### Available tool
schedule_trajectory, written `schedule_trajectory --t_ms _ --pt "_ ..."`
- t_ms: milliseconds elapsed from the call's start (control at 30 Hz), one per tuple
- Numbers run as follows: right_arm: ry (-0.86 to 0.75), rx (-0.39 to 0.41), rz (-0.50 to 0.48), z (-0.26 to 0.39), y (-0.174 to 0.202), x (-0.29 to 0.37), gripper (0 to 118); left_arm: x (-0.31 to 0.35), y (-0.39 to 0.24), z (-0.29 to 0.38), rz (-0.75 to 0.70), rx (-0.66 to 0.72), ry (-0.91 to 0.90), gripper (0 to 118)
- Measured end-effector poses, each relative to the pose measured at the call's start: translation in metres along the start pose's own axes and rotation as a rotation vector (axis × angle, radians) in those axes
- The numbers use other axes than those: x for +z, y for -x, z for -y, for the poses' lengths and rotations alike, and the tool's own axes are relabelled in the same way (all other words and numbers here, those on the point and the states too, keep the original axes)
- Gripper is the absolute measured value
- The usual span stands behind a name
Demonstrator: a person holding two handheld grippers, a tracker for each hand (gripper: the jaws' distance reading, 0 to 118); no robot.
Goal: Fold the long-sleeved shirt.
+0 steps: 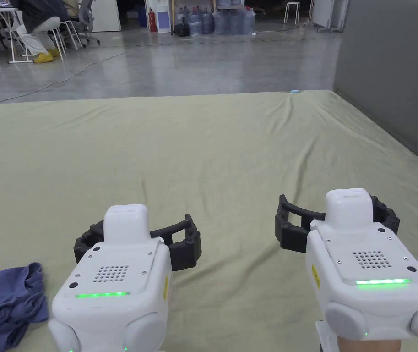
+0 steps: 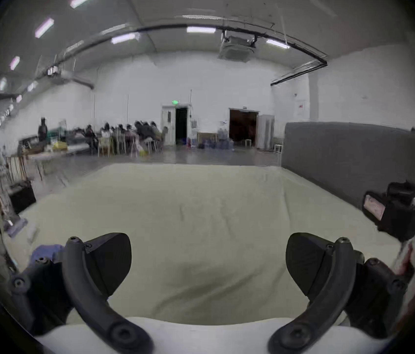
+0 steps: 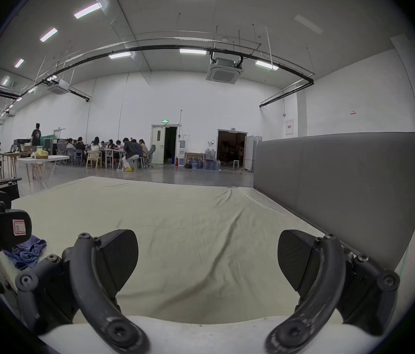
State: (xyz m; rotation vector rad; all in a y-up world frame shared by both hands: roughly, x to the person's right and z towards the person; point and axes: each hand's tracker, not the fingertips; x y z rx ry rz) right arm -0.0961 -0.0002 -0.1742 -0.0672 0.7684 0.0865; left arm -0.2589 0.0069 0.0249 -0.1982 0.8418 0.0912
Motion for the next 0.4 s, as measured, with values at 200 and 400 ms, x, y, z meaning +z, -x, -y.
schedule_trajectory --t_ms 200,400 --pt "0.002 -0.006 0.004 0.001 -0.001 -0.002 111 -0.001 0.005 -0.002 0.129 0.014 0.023 117" --pt "0.003 0.001 0.0 0.002 0.0 -0.002 111 -0.013 0.017 0.009 0.059 0.039 0.029 117"
